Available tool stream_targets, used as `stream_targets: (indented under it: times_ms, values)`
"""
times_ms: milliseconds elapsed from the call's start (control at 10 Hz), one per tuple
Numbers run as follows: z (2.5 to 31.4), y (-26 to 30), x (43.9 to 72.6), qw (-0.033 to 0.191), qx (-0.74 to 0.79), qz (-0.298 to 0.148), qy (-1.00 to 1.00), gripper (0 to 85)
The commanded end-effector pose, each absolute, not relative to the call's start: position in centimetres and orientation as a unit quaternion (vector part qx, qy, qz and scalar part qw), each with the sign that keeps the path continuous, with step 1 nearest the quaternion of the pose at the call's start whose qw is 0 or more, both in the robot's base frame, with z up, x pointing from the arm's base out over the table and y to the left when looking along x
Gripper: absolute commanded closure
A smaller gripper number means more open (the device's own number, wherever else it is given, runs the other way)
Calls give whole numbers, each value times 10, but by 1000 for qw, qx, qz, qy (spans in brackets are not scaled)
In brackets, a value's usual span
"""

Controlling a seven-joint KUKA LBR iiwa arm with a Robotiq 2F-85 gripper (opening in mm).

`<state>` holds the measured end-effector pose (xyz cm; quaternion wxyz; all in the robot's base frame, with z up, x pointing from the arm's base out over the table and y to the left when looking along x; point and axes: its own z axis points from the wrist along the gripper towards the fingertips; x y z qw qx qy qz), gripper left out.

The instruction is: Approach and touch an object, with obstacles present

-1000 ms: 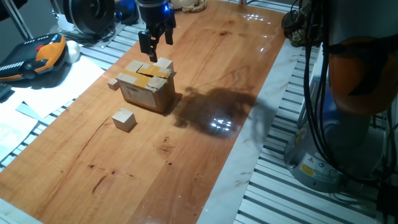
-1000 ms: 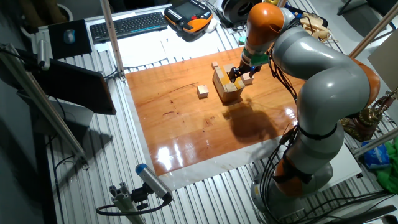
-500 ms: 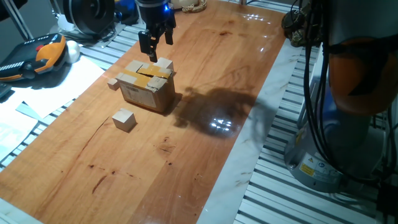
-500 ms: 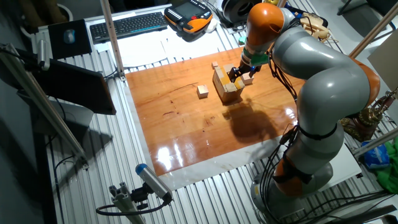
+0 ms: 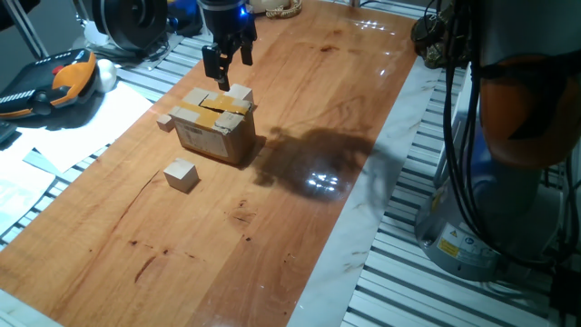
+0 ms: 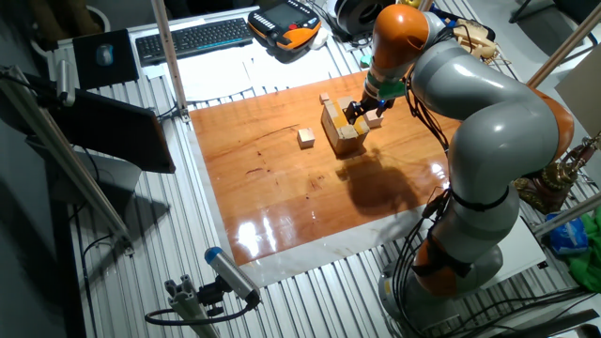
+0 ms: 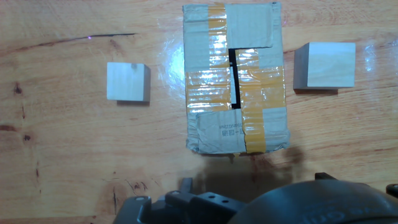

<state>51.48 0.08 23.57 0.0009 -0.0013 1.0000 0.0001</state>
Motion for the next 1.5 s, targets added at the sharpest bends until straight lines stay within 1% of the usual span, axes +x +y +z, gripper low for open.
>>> stream_targets:
  times_ms: [0,100,1400]
  values:
    - [236,1,515,1,-1,0,1000,850]
    - [236,1,515,-8,-12,-4,1000,850]
    - [235,1,518,-7,-10,-5,1000,850]
